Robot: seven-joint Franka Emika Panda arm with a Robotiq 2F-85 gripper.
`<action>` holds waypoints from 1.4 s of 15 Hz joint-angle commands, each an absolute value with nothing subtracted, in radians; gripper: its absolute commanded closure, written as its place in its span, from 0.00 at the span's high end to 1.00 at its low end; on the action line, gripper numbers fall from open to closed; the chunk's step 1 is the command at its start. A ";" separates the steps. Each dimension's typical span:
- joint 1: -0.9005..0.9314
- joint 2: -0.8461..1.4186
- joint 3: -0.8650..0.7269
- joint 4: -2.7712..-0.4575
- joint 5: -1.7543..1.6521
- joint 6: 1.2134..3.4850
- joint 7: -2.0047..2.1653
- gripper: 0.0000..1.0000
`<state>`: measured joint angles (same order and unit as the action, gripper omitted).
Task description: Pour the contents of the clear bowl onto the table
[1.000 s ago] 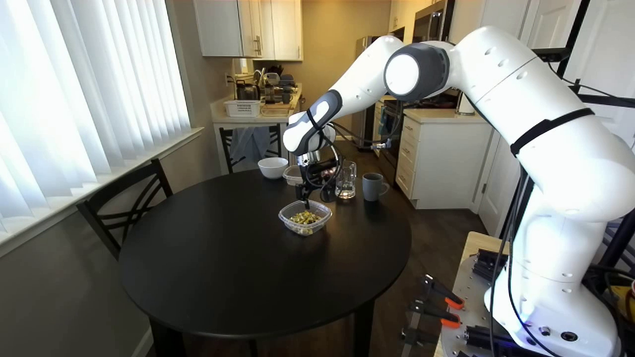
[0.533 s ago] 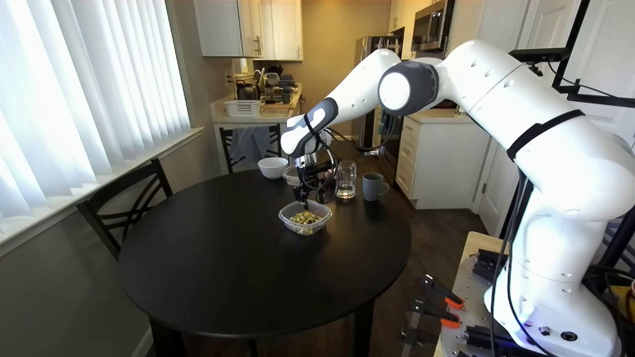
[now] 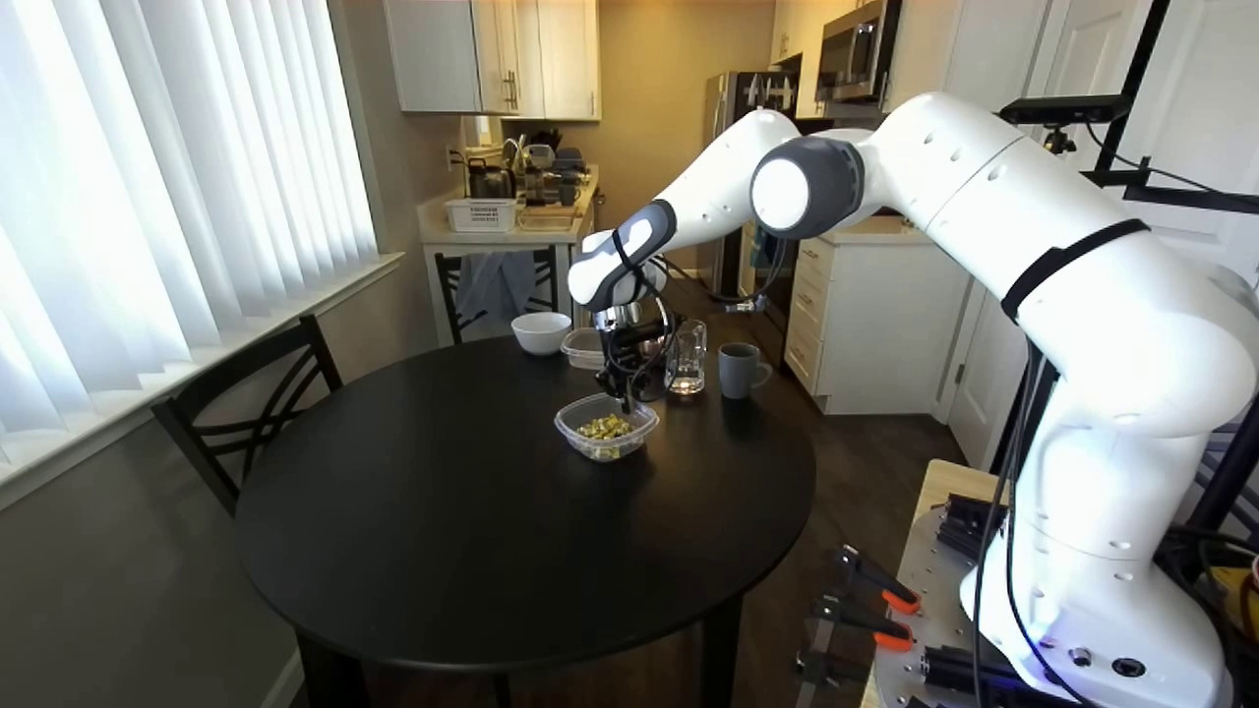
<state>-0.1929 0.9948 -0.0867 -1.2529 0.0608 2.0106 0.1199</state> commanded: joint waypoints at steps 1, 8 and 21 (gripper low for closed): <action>-0.203 0.985 -0.080 -1.246 0.084 1.993 0.107 0.02; -0.141 0.806 -0.133 -1.391 0.045 2.099 0.200 0.01; 0.221 0.565 -0.343 -1.548 -0.525 2.001 0.763 0.01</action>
<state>0.1677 0.6075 -0.3110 -1.5057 -0.3980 2.0719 0.6413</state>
